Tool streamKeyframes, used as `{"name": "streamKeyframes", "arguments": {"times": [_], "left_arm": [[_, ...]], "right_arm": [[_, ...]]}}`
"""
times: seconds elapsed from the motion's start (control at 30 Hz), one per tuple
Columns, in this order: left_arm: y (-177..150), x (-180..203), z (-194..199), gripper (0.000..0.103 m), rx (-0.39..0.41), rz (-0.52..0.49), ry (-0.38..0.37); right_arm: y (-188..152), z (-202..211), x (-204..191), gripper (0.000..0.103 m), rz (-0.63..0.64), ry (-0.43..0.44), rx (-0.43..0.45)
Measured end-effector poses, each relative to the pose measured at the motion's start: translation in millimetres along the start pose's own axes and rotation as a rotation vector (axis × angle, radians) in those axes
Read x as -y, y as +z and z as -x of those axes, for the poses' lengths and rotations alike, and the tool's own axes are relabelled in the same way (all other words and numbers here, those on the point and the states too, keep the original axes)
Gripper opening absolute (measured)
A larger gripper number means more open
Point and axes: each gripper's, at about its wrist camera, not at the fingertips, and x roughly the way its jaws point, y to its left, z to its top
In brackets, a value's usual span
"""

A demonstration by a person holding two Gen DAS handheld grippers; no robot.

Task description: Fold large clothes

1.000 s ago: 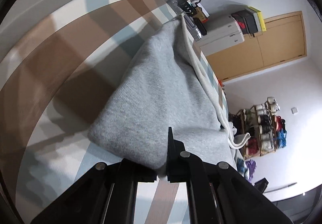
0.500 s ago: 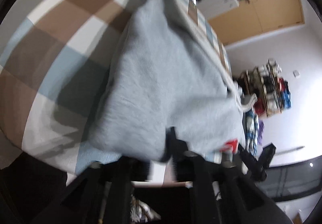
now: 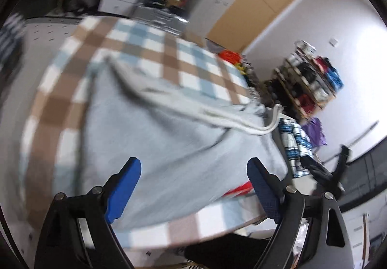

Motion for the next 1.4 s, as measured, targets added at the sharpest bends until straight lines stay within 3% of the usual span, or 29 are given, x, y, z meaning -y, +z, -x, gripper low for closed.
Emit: {"name": "streamKeyframes", "arguments": {"times": [0.03, 0.1, 0.17, 0.27, 0.43, 0.7, 0.77, 0.83, 0.87, 0.9, 1.0, 1.17, 1.33, 1.4], "left_arm": [[10, 8, -18, 0.086, -0.011, -0.027, 0.003], [4, 12, -40, 0.086, -0.018, -0.060, 0.050], [-6, 11, -54, 0.086, -0.028, -0.088, 0.087], [-13, 5, -75, 0.086, -0.033, -0.100, 0.122], [-15, -5, -80, 0.086, -0.099, -0.104, 0.120], [-22, -5, -77, 0.086, -0.101, -0.170, 0.216], [-23, -5, -77, 0.086, -0.104, -0.169, 0.211], [-25, -4, -73, 0.086, -0.099, -0.158, 0.199], [-24, -4, -73, 0.086, -0.097, -0.157, 0.196], [-24, -3, -72, 0.087, -0.090, -0.160, 0.199], [-25, 0, -68, 0.086, -0.065, -0.180, 0.219], [-24, 3, -67, 0.086, -0.049, -0.208, 0.218], [-26, 10, -66, 0.087, -0.038, -0.256, 0.230], [-27, 13, -64, 0.087, -0.023, -0.279, 0.242]], "right_arm": [[7, -17, -8, 0.101, 0.069, -0.042, -0.036], [17, -47, -24, 0.099, 0.215, -0.157, -0.078], [21, -71, -31, 0.099, 0.318, -0.215, -0.101], [24, -102, -32, 0.099, 0.356, -0.126, -0.187], [34, -140, -40, 0.099, 0.379, -0.106, -0.237], [70, -163, -34, 0.099, 0.266, -0.068, -0.205], [80, -168, -32, 0.096, 0.222, -0.048, -0.189], [90, -174, -29, 0.071, 0.157, 0.016, -0.193], [94, -182, -27, 0.040, 0.109, 0.103, -0.239], [96, -190, -27, 0.036, 0.079, 0.120, -0.273], [103, -193, -30, 0.024, 0.058, 0.091, -0.237], [123, -188, -13, 0.023, -0.094, 0.031, -0.142], [139, -173, -5, 0.024, -0.123, -0.049, -0.035], [144, -162, -7, 0.033, -0.129, -0.024, -0.008]]}}
